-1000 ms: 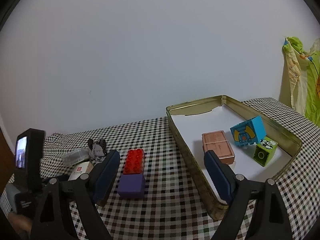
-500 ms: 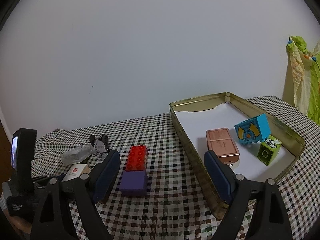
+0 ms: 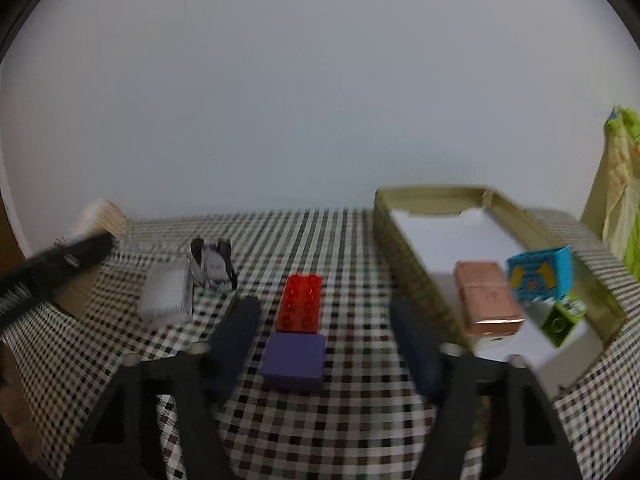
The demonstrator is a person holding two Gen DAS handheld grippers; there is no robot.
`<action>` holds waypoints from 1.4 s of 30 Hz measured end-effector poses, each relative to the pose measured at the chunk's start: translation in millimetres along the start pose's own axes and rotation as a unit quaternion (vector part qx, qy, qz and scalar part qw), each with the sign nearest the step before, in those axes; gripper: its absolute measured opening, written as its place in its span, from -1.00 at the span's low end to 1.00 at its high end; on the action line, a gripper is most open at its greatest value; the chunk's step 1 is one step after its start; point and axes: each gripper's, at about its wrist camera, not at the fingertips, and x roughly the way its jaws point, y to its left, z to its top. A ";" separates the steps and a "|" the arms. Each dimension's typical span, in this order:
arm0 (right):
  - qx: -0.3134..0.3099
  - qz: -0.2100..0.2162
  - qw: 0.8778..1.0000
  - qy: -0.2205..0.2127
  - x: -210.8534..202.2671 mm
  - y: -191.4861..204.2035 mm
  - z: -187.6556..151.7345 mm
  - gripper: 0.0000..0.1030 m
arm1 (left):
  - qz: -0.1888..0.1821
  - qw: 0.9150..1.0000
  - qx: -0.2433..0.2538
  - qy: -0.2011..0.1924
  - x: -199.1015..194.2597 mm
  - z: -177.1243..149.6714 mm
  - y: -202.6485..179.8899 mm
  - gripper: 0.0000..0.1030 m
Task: Organize rigid objects
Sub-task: 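Grasp the white printed box with the left tool while the right tool grasps the purple block, then carry the white box and purple block over the gold tray with both tools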
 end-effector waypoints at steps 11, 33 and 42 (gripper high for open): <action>0.006 0.020 0.996 0.091 30.3 3.9 -6.7 0.15 | 0.012 0.999 -0.029 0.028 9.8 -4.0 8.4 -0.23; -0.012 0.149 0.989 0.020 -21.2 -2.7 -19.5 -0.17 | 0.004 1.000 -0.002 0.030 29.5 -15.9 0.4 -0.23; -0.031 0.143 0.984 -0.101 -63.2 -16.5 -10.5 -0.17 | 0.008 0.999 0.036 -0.022 24.6 -23.3 -19.1 -0.23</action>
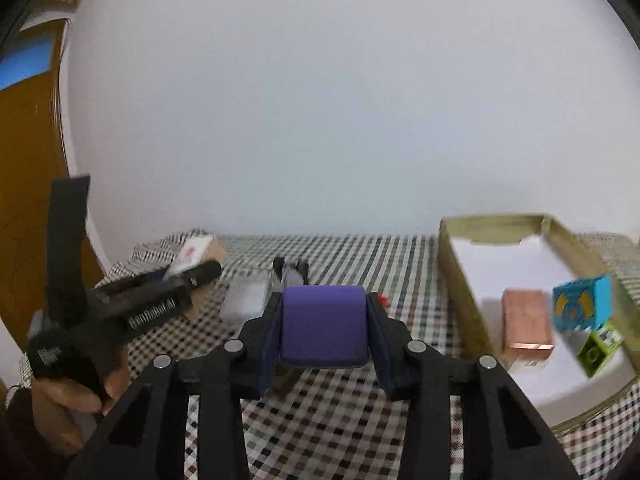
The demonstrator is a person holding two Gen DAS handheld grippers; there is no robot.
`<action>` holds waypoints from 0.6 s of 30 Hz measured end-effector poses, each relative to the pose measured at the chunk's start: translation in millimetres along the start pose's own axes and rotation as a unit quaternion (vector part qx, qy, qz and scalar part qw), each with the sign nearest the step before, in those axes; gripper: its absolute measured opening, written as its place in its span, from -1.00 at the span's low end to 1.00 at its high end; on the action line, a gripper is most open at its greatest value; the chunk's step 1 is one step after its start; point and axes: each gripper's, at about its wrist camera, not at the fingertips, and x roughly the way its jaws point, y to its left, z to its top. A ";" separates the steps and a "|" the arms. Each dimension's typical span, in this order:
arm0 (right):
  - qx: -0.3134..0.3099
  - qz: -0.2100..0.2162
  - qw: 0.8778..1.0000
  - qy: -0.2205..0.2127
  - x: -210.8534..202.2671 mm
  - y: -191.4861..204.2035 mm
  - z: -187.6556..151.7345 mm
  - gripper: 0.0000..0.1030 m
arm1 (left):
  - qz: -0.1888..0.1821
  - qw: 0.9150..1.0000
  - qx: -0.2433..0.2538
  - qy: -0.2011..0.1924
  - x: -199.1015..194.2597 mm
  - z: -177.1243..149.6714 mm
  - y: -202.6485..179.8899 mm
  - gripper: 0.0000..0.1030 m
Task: Organize rigid objects
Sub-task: 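Carry the white box and purple block over the gold tray with both tools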
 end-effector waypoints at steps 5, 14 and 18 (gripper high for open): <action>0.008 -0.010 1.000 -0.019 -10.9 -14.6 7.8 -0.17 | 0.004 1.000 0.005 -0.015 -5.9 -0.6 -14.6 -0.23; -0.002 -0.049 0.998 -0.032 -17.8 -34.7 8.6 -0.17 | 0.015 1.000 0.022 -0.014 -9.2 -4.6 -46.7 -0.23; -0.005 -0.068 0.997 -0.045 -28.0 -45.1 9.4 -0.17 | 0.013 1.000 0.022 -0.013 -10.7 -7.1 -57.6 -0.23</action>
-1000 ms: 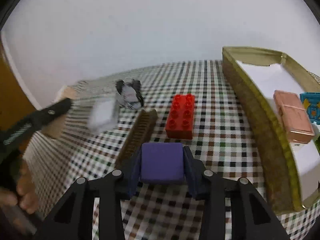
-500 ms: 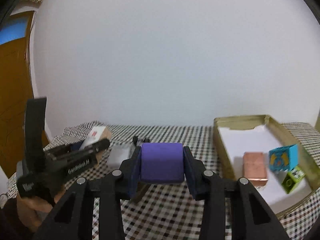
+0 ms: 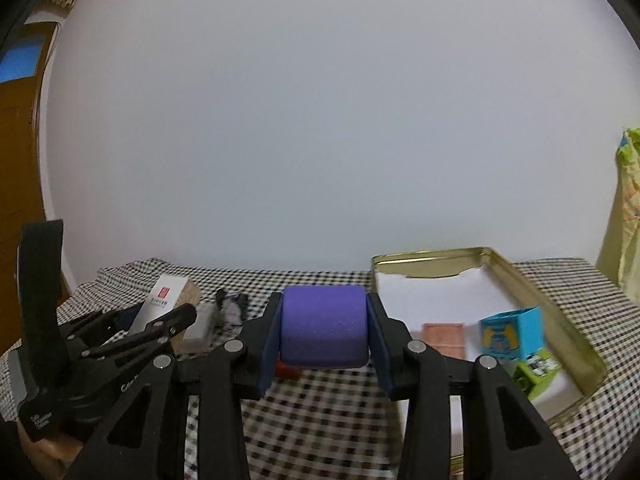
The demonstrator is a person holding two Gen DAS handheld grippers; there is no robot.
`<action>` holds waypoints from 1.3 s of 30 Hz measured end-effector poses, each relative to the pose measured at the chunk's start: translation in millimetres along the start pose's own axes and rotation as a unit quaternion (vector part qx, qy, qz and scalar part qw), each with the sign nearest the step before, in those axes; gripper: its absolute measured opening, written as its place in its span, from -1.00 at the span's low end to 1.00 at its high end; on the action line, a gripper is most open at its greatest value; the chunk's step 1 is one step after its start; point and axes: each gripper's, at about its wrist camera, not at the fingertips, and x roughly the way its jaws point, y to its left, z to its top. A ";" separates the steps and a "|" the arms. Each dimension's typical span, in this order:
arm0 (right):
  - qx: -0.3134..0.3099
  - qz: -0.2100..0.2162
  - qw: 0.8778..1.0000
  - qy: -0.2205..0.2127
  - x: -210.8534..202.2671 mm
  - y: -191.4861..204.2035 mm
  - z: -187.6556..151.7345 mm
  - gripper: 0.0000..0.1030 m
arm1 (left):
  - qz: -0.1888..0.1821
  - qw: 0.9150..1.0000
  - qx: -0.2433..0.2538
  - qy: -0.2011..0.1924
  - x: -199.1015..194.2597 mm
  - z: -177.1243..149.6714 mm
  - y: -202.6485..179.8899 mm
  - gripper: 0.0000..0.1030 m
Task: Organize rigid objects
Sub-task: 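Carry the white box and purple block over the gold tray with both tools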
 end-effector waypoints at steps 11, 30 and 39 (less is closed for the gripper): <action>-0.016 -0.044 0.998 -0.029 -15.5 -26.3 4.3 -0.17 | 0.002 1.000 0.001 0.007 -2.6 -3.4 -26.9 -0.23; -0.012 -0.090 0.995 -0.045 -29.8 -80.0 9.9 -0.17 | -0.022 1.000 0.015 0.002 -6.0 2.7 -78.4 -0.23; 0.001 -0.112 0.993 -0.048 -34.6 -113.0 11.1 -0.17 | -0.041 0.999 0.020 -0.003 -6.3 10.2 -99.2 -0.23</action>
